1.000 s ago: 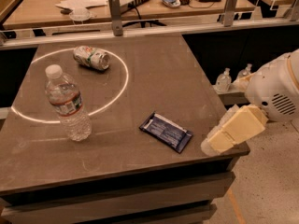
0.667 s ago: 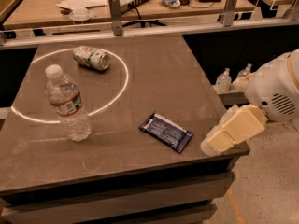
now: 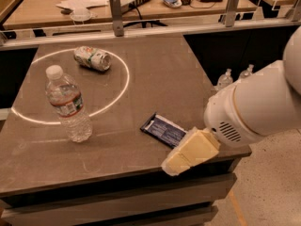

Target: Pick rxbar blueberry

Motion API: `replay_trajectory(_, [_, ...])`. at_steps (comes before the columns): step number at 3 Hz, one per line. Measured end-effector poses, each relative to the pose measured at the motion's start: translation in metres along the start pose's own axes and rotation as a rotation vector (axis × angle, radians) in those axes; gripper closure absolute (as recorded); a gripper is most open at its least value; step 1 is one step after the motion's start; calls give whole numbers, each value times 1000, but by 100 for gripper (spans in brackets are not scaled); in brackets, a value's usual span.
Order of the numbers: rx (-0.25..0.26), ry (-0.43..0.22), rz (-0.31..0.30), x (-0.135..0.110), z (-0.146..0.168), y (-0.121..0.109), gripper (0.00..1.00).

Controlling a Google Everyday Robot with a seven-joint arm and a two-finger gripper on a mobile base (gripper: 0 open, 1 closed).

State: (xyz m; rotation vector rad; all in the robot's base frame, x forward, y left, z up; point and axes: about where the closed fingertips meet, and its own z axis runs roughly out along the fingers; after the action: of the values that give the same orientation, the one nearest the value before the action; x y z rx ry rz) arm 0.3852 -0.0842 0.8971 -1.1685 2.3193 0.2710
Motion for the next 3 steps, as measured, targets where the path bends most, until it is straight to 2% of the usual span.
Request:
replay_trajectory(1, [31,-1,14,-7,13,11,0])
replay_trajectory(2, [17,-39,7,-21,29,13,0])
replay_trajectory(3, [-47,-90,-5,-25,55,11,0])
